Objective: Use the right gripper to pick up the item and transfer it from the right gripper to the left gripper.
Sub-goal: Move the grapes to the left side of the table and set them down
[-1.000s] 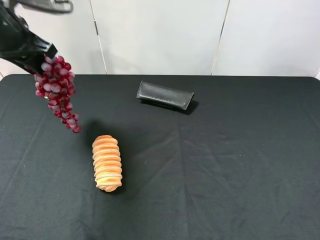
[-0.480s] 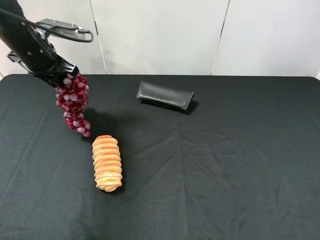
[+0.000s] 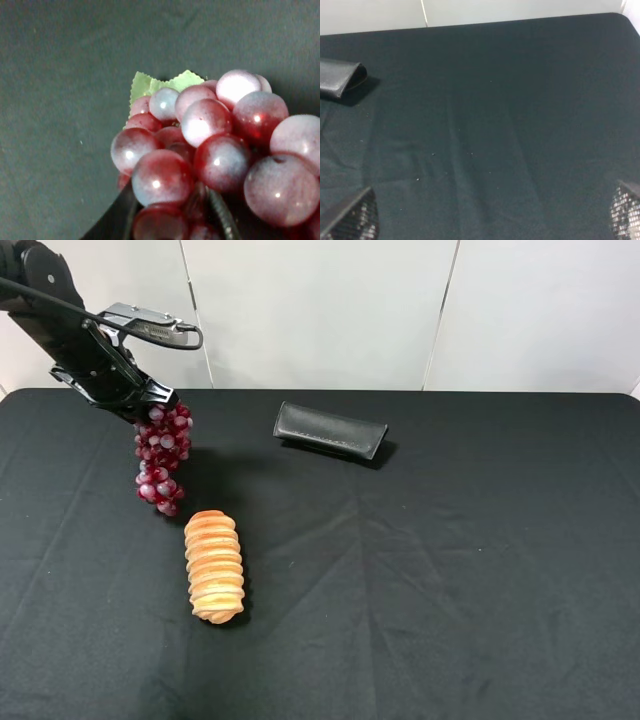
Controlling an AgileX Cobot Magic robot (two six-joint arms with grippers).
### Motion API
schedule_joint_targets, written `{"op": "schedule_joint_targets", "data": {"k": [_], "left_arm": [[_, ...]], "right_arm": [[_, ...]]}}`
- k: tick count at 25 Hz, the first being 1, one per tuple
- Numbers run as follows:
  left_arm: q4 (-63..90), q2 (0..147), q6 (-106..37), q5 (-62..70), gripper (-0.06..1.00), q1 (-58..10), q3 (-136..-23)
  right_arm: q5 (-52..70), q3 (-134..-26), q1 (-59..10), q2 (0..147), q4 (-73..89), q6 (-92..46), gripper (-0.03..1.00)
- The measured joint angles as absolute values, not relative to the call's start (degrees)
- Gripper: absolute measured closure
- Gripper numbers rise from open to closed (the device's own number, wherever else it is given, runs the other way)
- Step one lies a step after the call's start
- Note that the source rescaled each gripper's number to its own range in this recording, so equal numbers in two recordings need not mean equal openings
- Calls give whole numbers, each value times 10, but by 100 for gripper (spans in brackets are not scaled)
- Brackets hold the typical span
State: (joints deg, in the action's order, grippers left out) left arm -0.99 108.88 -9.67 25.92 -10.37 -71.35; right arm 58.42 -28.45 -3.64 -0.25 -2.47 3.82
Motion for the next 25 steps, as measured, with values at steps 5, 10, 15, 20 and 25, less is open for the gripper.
{"op": "schedule_joint_targets", "data": {"k": [5, 10, 15, 20, 25], "left_arm": [[-10, 1089, -97, 236, 94, -104, -713], [-10, 1089, -97, 233, 94, -104, -713], [-10, 1089, -97, 226, 64, -104, -713], [-10, 1089, -97, 201, 3, -104, -713], [-10, 1089, -97, 199, -5, -104, -713]], "right_arm": [[584, -284, -36, -2, -25, 38, -3], [584, -284, -36, -2, -25, 38, -3], [584, -284, -36, -2, -25, 38, -3], [584, -284, -36, -2, -25, 38, -3], [584, -284, -36, -2, -25, 38, -3]]}}
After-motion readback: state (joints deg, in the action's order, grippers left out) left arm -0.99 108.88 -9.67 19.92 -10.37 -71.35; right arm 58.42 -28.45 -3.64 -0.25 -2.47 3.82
